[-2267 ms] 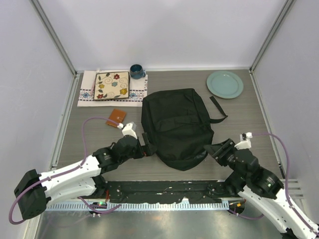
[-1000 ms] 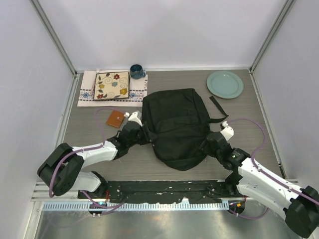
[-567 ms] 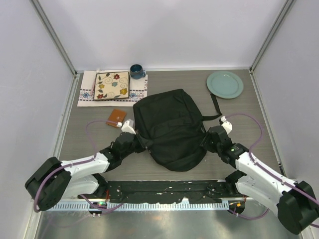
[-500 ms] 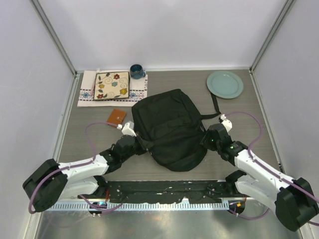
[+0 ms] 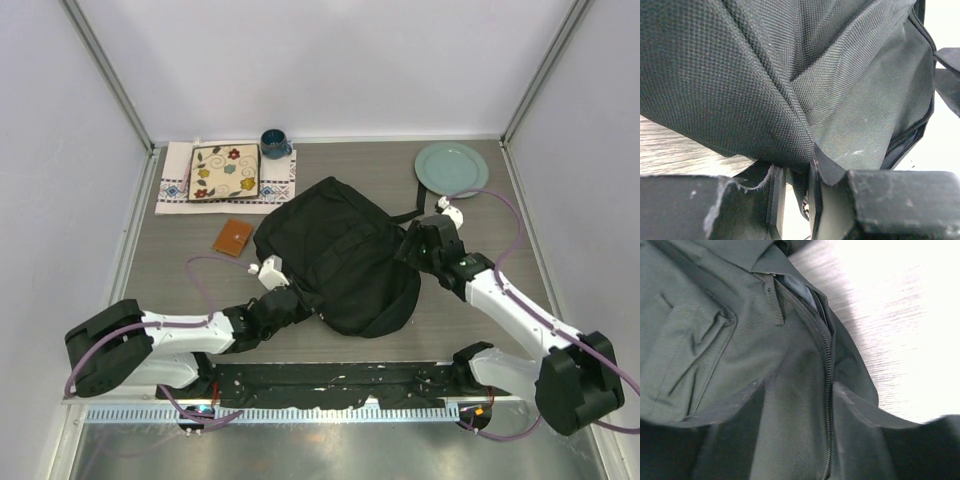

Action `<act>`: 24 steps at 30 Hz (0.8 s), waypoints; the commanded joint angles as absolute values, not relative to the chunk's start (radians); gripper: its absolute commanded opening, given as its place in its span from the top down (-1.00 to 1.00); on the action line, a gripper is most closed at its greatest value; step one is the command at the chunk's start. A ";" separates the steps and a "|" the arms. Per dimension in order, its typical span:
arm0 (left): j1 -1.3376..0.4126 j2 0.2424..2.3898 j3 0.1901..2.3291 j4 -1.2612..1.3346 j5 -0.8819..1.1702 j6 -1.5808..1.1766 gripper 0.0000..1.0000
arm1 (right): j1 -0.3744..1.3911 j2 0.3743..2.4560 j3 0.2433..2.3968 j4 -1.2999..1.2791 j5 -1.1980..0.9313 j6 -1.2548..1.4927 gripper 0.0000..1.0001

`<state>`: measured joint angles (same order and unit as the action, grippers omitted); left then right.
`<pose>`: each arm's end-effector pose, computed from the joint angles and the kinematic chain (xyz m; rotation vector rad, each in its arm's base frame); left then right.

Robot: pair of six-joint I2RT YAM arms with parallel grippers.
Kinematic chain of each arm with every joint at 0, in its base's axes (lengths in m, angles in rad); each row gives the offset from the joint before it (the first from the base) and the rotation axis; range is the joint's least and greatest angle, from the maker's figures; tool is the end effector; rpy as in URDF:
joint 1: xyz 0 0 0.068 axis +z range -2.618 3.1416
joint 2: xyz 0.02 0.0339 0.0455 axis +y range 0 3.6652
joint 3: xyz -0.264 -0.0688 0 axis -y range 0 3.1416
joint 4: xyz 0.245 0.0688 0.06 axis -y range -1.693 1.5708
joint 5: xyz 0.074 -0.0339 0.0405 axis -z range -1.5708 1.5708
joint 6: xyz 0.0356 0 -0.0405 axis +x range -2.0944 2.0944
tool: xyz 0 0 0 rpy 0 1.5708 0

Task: Pack the student bag
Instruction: Adjust the student bag at the center of the board.

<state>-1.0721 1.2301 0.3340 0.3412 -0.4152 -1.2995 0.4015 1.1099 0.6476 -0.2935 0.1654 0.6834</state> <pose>0.1189 -0.1883 0.1523 -0.5103 2.1754 -0.9694 0.2122 0.0837 0.2195 0.4115 2.3043 0.3552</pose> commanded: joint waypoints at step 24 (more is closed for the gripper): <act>-1.077 1.098 0.399 0.252 -0.497 -1.264 0.41 | 1.259 0.871 0.624 -0.250 0.383 0.683 -0.04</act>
